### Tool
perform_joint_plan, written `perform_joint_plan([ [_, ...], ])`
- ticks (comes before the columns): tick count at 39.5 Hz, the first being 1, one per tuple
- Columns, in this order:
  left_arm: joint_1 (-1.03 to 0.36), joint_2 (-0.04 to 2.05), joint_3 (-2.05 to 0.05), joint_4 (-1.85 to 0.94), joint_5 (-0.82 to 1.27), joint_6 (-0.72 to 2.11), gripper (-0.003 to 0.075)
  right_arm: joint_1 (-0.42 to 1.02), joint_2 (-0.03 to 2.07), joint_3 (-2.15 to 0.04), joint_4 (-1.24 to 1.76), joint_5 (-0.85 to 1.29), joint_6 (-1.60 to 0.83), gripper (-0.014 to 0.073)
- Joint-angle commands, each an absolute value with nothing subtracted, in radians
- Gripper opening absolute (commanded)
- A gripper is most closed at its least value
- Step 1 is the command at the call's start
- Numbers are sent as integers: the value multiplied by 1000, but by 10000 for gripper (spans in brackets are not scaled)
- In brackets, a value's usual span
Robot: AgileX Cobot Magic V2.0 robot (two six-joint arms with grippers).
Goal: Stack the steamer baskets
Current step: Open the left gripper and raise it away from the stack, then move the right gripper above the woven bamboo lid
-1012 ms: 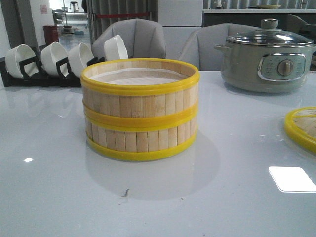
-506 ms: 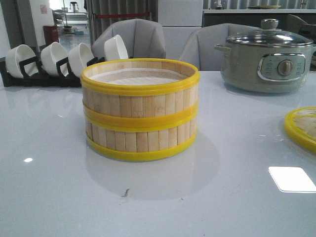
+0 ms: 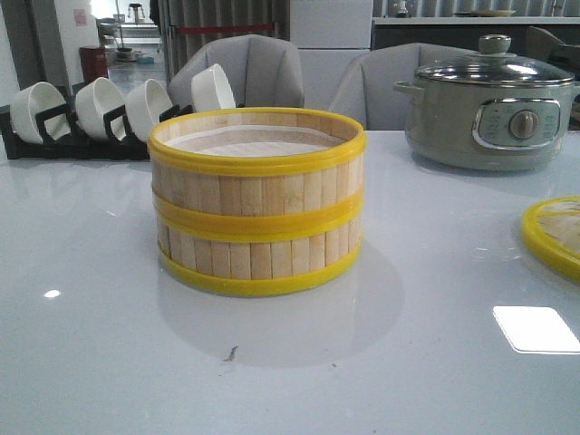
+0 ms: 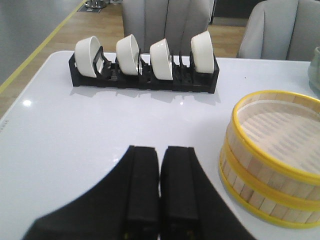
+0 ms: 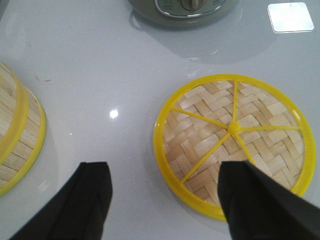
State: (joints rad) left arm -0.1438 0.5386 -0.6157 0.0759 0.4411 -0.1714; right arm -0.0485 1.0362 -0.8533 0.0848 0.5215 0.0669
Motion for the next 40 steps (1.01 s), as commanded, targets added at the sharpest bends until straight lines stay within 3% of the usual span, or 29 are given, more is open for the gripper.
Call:
perform_joint_plan([
  [1, -147, 485, -562, 63, 307, -183, 85, -48, 1025, -887, 84, 461, 59, 560],
  [18, -147, 444, -481, 75, 287, -183, 85, -48, 1025, -887, 84, 473, 59, 540],
  [23, -147, 444, -481, 88, 287, -183, 85, -48, 1025, -887, 84, 493, 59, 391],
  [27, -147, 444, -481, 89, 287, -183, 85, -48, 1025, -887, 84, 513, 59, 164],
  [29, -147, 444, -481, 89, 287, -183, 85, -48, 1025, -887, 84, 532, 59, 5],
  [32, -147, 444, -481, 89, 287, -183, 85, -48, 1025, -886, 84, 540, 59, 52],
  [40, -147, 444, -481, 89, 287, -183, 85, -48, 1025, -885, 91, 579, 59, 27],
])
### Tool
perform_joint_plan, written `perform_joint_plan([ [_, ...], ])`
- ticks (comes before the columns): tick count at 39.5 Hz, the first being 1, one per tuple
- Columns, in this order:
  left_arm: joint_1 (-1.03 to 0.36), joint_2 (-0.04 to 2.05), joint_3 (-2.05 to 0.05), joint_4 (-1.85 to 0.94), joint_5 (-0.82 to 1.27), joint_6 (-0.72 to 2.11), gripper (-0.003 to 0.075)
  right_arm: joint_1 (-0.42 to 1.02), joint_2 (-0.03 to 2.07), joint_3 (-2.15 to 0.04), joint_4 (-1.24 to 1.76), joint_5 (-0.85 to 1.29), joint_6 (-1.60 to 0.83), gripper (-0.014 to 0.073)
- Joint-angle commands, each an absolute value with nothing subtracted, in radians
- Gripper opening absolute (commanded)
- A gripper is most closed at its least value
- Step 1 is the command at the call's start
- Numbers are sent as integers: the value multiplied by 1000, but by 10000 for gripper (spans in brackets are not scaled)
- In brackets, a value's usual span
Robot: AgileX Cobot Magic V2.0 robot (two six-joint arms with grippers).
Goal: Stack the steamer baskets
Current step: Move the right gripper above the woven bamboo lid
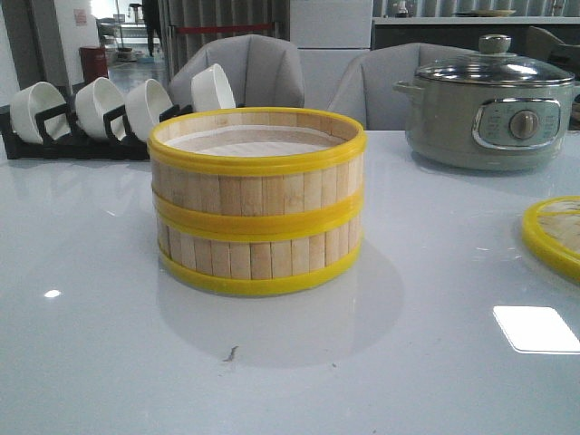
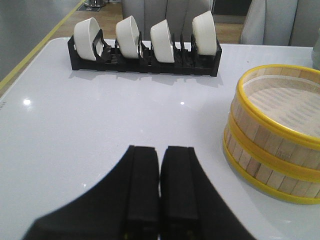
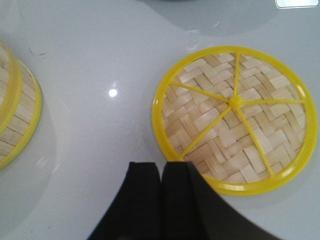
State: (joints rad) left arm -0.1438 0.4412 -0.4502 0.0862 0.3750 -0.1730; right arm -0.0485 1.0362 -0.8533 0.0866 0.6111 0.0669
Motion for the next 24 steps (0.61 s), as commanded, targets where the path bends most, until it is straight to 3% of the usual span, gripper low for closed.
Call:
perform_joint_plan([
  [1, -147, 444, -481, 89, 287, -183, 85, -48, 1025, -885, 92, 591, 59, 27],
  [5, -147, 444, -481, 89, 287, -183, 85, -48, 1025, -885, 94, 634, 59, 31],
  [8, -147, 444, -481, 89, 287, -183, 85, -48, 1025, -885, 94, 656, 59, 84],
  [14, -147, 444, -481, 89, 287, -183, 85, -48, 1025, -885, 93, 663, 59, 356],
  [16, -147, 444, -481, 89, 287, -183, 85, -48, 1025, -885, 93, 659, 59, 405],
  [24, -147, 444, -481, 89, 287, -183, 85, -48, 1026, -885, 93, 646, 59, 366],
])
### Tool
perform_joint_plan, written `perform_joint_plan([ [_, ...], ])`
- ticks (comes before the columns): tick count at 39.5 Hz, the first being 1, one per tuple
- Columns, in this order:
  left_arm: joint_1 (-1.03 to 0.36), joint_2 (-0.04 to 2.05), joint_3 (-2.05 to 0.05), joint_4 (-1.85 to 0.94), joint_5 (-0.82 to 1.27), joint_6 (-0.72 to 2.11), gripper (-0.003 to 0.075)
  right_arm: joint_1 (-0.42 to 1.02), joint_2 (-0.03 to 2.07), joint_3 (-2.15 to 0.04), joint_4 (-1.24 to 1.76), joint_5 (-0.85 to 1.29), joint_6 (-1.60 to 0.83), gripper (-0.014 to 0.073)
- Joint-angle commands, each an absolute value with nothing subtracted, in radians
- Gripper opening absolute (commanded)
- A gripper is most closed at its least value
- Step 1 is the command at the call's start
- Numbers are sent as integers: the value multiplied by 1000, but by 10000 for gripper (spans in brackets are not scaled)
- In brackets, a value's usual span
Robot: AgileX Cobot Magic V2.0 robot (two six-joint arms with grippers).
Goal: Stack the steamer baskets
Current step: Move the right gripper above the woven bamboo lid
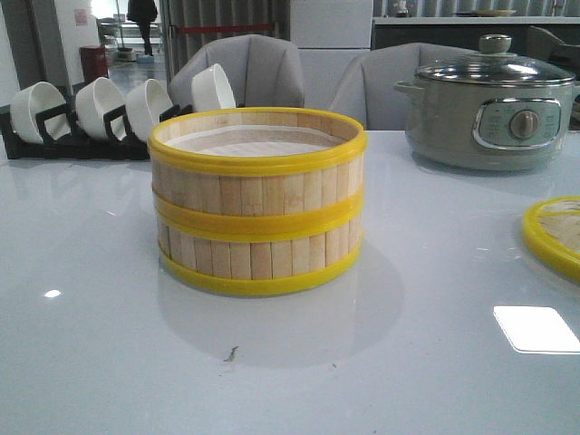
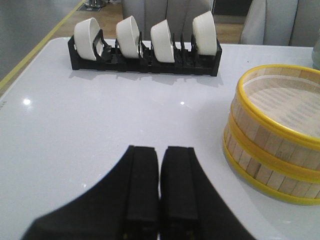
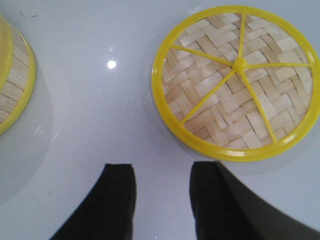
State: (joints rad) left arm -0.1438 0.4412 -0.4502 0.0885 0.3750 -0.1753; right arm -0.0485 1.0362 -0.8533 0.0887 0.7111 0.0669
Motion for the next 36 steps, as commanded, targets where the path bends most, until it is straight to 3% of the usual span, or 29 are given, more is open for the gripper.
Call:
perform_joint_plan([
  [1, -147, 444, -481, 89, 287, -183, 85, -48, 1026, -885, 93, 644, 59, 361],
  [14, -147, 444, -481, 89, 287, -183, 85, -50, 1118, -902, 0, 625, 59, 361],
  [36, -147, 444, -481, 89, 287, -183, 85, -184, 1587, -1184, -34, 660, 59, 361],
])
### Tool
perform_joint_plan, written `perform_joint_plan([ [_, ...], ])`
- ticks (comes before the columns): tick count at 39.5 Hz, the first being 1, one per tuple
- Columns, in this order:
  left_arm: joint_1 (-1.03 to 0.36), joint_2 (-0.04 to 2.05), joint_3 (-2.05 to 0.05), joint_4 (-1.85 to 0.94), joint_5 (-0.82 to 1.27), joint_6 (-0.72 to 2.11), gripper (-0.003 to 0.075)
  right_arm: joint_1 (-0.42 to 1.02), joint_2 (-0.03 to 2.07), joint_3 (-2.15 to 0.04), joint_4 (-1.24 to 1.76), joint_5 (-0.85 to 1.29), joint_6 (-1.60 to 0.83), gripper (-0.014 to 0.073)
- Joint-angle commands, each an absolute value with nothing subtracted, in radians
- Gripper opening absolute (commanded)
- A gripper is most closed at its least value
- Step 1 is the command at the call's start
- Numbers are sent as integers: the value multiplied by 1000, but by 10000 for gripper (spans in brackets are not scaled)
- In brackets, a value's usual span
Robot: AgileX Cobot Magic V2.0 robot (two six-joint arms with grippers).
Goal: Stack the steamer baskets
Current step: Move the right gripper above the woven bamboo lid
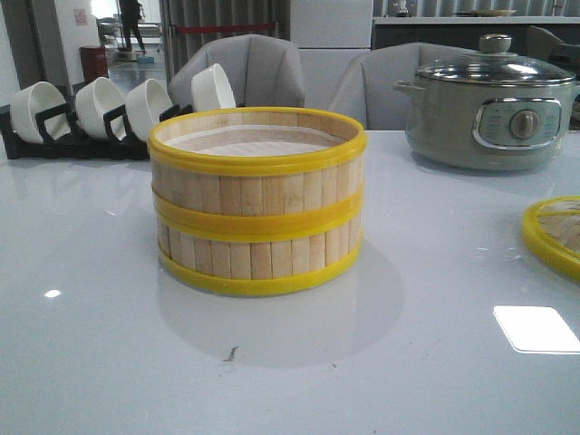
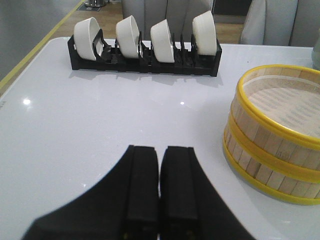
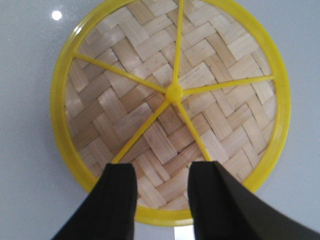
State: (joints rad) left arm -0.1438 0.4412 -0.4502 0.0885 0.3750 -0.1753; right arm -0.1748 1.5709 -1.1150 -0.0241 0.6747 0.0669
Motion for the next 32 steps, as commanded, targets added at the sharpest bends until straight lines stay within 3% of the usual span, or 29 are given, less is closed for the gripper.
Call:
perform_joint_plan([
  [1, -147, 444, -481, 89, 287, -183, 85, -184, 1601, -1200, -34, 663, 59, 361],
  [32, -147, 444, -481, 89, 287, -183, 85, -211, 1830, -1353, -34, 671, 59, 361],
])
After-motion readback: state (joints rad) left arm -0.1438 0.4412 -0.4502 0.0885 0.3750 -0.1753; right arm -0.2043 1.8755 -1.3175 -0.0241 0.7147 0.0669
